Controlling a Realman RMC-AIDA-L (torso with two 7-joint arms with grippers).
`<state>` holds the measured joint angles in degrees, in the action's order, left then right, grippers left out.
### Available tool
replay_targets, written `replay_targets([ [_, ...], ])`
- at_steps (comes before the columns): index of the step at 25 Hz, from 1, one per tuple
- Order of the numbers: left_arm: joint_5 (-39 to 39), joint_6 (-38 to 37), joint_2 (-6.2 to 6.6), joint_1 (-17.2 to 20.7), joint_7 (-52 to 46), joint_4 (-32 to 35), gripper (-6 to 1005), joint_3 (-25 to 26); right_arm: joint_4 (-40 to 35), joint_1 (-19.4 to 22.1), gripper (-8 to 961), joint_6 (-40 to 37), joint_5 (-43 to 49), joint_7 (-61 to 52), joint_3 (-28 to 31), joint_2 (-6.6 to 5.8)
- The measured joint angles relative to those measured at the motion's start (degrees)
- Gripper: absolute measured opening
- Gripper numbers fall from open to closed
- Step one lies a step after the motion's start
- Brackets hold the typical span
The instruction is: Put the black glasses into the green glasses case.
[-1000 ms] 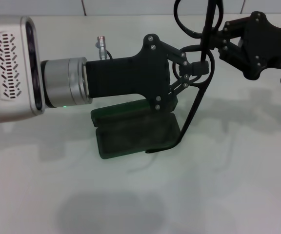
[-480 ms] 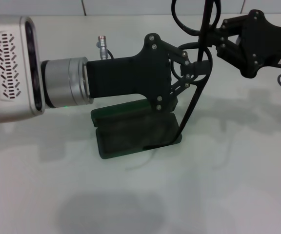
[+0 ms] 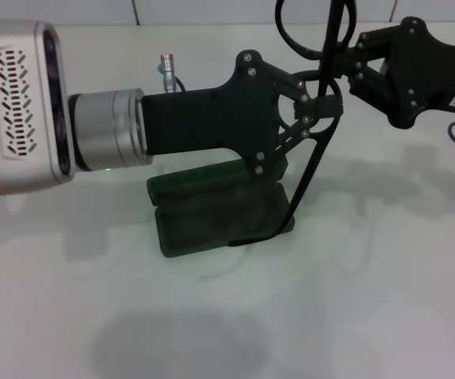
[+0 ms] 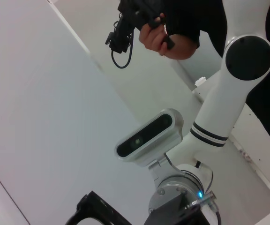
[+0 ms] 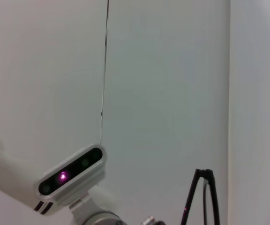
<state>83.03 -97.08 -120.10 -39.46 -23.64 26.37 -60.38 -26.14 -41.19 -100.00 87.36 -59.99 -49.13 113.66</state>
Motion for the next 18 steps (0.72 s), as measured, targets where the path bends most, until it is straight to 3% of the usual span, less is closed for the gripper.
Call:
replay_targets([
  [8,-0.06,-0.21,0.23,0.85,-0.28,0.75,20,0.18,-0.66,1.51,42,2.38,-0.71,0.14,0.79,-1.35],
  [12,-0.06,-0.31,0.33,3.75,-2.38,5.66,20,0.22,-0.46,2.25,42,2.48,-0.71,-0.05,1.23,-2.86],
  [18,-0.02,-0.30,0.62,6.45,-3.71,8.28,21,0.26,-0.55,2.89,42,-1.05,-0.90,-2.25,4.22,-4.13],
])
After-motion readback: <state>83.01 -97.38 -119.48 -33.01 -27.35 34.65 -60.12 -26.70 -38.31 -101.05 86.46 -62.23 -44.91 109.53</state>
